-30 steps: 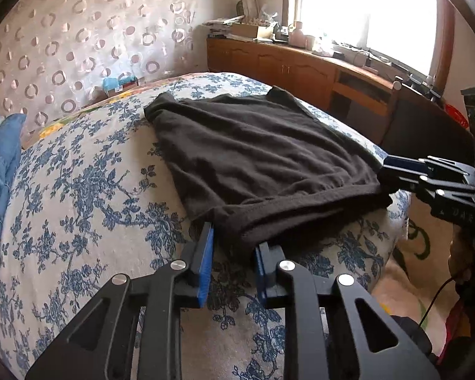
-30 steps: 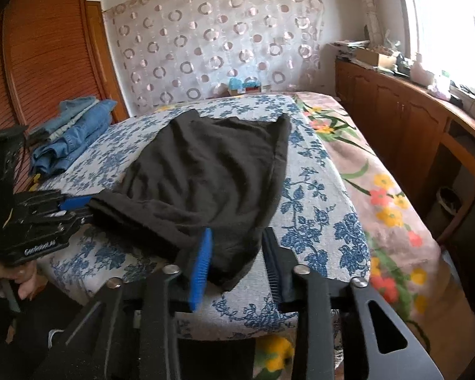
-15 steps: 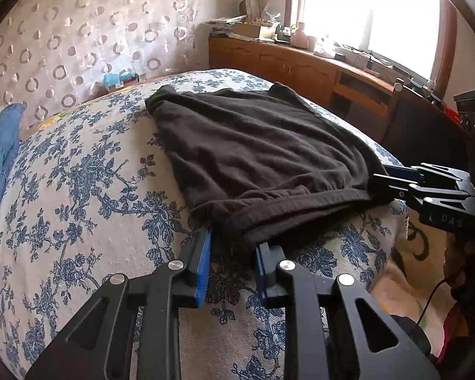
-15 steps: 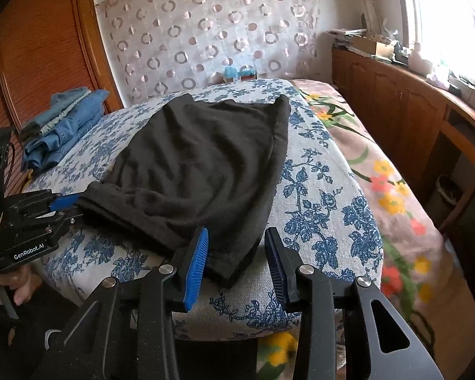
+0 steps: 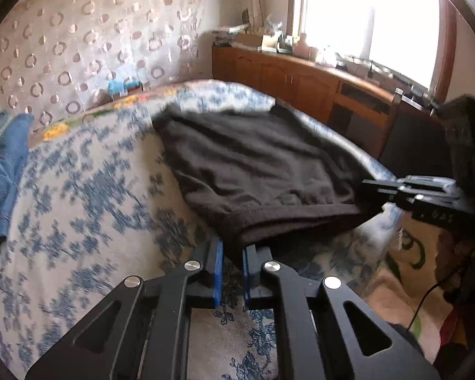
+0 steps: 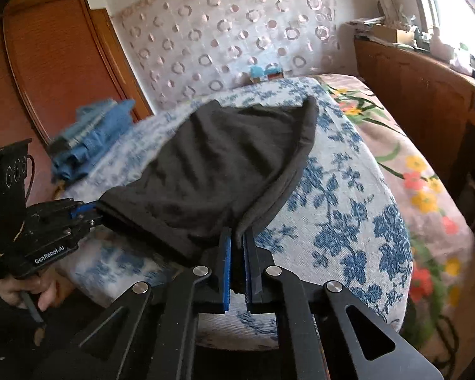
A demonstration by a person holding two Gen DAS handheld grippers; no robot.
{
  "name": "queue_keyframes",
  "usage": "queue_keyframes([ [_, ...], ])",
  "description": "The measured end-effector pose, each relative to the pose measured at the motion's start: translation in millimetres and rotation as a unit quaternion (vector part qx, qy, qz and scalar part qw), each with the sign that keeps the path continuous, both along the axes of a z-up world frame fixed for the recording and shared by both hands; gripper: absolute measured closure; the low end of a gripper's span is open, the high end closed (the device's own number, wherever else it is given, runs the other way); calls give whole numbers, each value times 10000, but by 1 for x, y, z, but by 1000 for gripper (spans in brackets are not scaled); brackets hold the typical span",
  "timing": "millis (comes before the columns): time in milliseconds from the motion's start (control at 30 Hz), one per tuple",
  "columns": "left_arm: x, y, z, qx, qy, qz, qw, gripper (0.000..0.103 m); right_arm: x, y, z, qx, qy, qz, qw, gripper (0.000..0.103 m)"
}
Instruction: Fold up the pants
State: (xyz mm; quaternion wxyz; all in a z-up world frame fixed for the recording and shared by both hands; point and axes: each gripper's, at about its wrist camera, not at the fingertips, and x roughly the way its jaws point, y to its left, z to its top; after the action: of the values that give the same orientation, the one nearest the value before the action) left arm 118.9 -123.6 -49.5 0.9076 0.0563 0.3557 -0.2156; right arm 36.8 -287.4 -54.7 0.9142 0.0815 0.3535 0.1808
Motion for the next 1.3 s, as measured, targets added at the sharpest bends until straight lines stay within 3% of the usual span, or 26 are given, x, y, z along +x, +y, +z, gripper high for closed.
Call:
queue_keyframes([
  [333, -27, 18, 87, -165, -786, -60, 9967, 95, -24, 11, 76, 4, -973, 380, 9945, 98],
  [700, -54, 48, 170, -282, -1470, 40, 9887, 95, -51, 23, 162, 69, -1863, 844, 9788, 98],
  [867, -37, 58, 176, -118, -1534, 135, 9880, 95, -49, 33, 173, -65, -2059, 934, 9741, 98],
  [1100, 22, 79, 169, -102, -1368, 415, 9897, 95, 2, 60, 173, -463, -1921, 1079, 9743, 98],
  [1300, 53, 89, 192, -84, -1772, 763, 9812, 95, 40, 83, 208, -618, -2158, 723, 9718, 98],
])
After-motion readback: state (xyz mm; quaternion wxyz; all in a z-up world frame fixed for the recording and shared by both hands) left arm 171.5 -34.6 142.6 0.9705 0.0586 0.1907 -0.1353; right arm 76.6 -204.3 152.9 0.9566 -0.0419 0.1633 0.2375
